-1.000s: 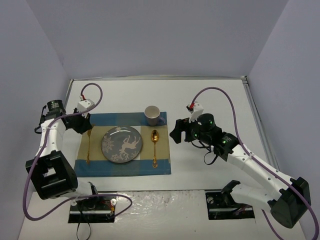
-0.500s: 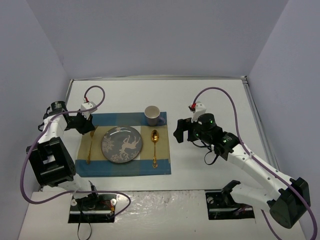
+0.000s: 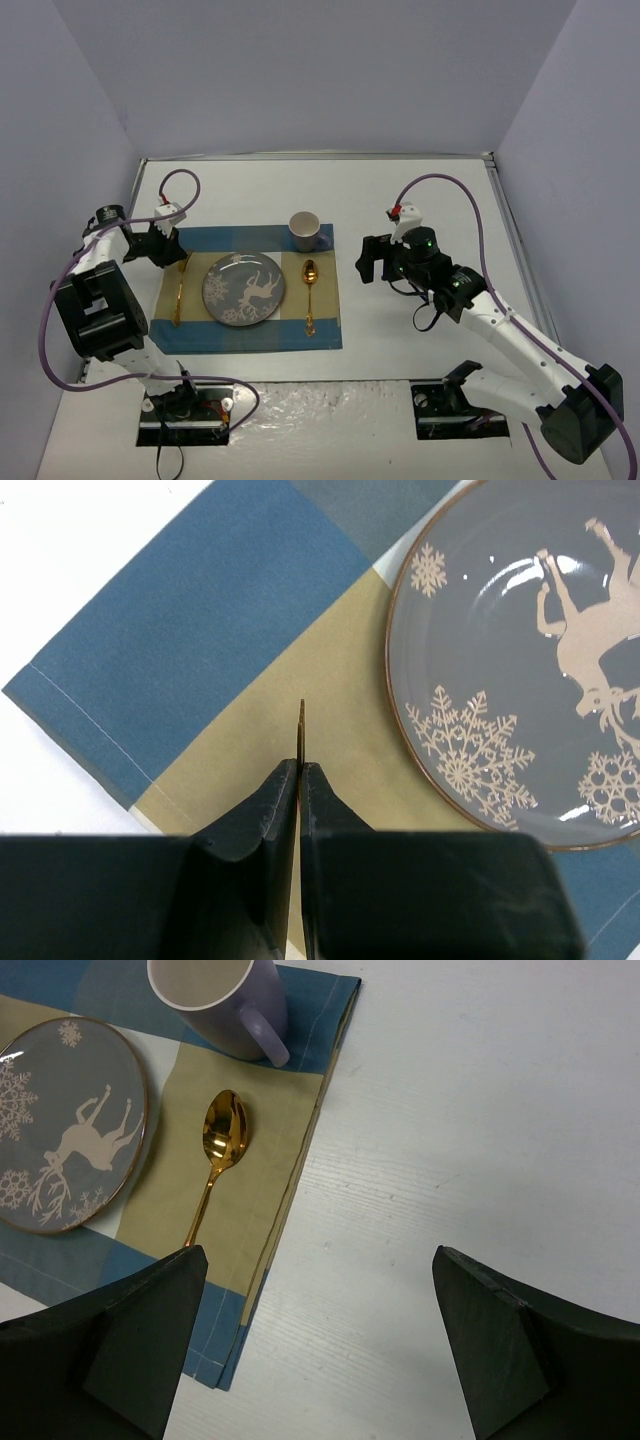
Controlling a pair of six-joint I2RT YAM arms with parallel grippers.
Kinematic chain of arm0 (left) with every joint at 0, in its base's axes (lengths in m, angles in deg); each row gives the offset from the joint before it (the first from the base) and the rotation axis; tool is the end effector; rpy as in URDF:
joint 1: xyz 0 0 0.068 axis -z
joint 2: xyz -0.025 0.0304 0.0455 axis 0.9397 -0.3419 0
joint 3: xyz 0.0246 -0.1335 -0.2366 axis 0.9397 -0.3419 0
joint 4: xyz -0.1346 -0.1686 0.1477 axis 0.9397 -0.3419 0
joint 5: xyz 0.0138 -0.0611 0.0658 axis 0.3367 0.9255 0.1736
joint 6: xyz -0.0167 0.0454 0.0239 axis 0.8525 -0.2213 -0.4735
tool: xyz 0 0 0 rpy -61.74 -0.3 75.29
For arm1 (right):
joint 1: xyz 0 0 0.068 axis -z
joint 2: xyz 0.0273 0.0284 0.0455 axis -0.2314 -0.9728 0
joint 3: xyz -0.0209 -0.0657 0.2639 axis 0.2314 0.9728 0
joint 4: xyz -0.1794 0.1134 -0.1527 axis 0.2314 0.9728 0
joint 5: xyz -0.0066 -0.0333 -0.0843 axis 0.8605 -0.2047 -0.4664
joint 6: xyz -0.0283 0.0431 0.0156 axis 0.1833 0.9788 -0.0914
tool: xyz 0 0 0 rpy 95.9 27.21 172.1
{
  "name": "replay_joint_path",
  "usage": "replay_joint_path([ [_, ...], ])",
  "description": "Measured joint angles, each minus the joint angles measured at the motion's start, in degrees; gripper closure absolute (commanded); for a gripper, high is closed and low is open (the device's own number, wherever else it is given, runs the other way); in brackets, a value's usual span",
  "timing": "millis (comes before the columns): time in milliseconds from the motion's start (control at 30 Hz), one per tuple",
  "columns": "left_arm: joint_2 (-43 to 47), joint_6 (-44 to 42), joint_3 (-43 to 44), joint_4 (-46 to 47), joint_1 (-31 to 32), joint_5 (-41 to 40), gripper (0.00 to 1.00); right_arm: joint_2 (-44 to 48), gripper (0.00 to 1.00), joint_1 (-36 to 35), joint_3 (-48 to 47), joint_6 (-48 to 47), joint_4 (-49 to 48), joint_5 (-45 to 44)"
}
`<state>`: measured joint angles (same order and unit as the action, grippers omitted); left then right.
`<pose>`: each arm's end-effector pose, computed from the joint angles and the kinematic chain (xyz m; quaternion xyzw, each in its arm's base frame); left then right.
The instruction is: Set the dinner table for one person
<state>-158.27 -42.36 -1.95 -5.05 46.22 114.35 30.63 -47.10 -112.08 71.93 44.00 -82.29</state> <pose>0.3073 0.1045 0.2202 0.3157 0.8204 -0.2217 0.4220 0.1964 0.1325 0.3020 -0.1297 0.8042 0.2583 0.5194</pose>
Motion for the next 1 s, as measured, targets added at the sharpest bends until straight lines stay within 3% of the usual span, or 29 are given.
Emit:
replay_joint_path([
  [567,-7.28,2.26,0.15,4.86,-2.58,4.10,1.00,-1.46,0.08,0.74,0.00,-0.09,0.13,0.07],
  [1000,-7.67,3.68,-2.63,7.96,-5.01,4.63,1.00,-1.91,0.08,1.18,0.02,-0.09,0.13,0.18],
])
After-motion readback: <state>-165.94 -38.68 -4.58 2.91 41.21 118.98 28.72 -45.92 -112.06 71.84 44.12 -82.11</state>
